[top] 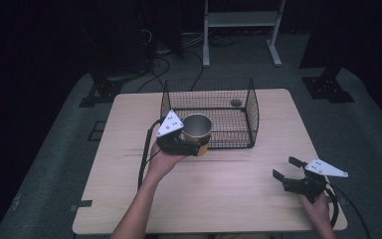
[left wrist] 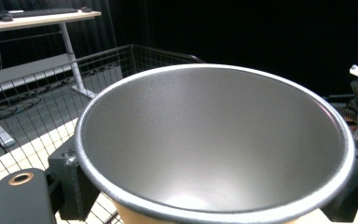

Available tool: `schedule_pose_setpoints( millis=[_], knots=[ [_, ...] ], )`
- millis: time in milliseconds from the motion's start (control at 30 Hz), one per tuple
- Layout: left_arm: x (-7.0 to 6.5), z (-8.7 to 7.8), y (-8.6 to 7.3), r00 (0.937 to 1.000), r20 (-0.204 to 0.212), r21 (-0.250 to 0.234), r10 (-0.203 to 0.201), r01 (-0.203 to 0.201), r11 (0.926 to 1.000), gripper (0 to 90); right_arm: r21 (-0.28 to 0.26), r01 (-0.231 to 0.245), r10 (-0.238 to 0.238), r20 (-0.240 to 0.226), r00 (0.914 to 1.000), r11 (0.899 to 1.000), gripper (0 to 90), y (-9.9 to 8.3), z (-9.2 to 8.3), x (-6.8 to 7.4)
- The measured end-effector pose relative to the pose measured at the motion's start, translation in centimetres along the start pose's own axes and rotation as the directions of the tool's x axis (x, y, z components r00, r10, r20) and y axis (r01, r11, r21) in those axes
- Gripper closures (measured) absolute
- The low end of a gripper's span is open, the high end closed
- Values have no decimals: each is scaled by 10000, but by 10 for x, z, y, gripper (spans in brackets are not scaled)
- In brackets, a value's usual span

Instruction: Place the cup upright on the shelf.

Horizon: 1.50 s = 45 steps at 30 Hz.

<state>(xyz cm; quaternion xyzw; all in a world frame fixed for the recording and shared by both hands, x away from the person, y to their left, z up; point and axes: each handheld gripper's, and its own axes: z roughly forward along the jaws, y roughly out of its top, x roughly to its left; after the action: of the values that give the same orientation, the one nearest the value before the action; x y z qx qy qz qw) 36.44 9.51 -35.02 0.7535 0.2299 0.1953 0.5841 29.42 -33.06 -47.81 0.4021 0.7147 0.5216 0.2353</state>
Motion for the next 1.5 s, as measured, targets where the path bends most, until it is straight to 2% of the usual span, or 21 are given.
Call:
schedule_pose_setpoints(
  millis=[367,500,800,1100,1500],
  knots=[
    [18,12,28,9995,285,234,142,-148,9996,127,22,10,-10,-11,10000,10000,130,0,0,0],
    [24,17,34,9991,417,164,107,-114,9998,127,8,2,-2,-6,10000,10000,130,0,0,0],
    [38,28,46,9989,471,-25,-87,89,10000,126,5,-8,8,-10,10000,10000,130,0,0,-1],
    [49,48,59,9987,508,218,-23,12,9998,126,26,4,-4,-27,10000,10000,130,0,1,-1],
    [68,69,66,9991,430,417,-63,45,9991,127,126,68,-68,31,10000,9999,130,1,2,0]
  ],
)
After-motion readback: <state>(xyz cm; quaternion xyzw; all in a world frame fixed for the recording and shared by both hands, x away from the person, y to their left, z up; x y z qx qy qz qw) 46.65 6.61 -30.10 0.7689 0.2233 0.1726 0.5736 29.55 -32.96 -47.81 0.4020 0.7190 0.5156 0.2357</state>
